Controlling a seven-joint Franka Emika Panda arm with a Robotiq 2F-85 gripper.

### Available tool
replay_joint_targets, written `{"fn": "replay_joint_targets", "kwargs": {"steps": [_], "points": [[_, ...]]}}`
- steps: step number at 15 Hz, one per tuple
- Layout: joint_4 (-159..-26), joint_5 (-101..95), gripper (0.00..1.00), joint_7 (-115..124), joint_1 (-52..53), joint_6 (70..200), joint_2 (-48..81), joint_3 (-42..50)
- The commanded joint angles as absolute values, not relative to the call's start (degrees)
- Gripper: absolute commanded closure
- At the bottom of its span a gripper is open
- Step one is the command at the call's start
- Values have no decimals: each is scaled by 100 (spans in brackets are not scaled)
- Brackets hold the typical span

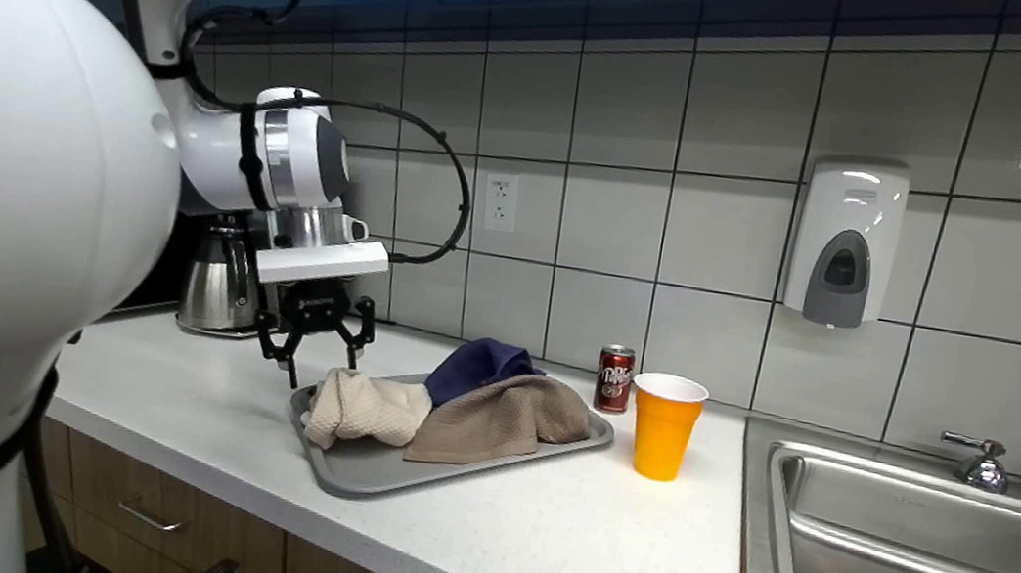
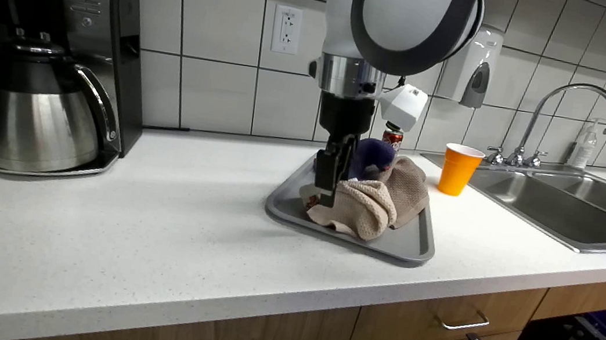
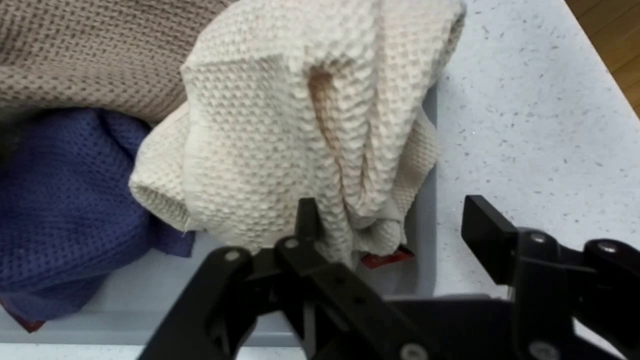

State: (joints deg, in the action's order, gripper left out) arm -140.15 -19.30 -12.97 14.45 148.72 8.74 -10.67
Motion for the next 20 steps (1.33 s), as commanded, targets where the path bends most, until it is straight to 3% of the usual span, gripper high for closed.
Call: {"fn": "replay_joint_targets", "kwargs": {"steps": [1, 19, 20], "points": [[-14221, -2007, 0, -921, 1591, 14714, 459, -1241], [-16293, -916, 0, -1001, 1711, 14262, -2559, -1215], [-15895, -893, 0, -960, 1669, 14075, -2360, -1231]]}}
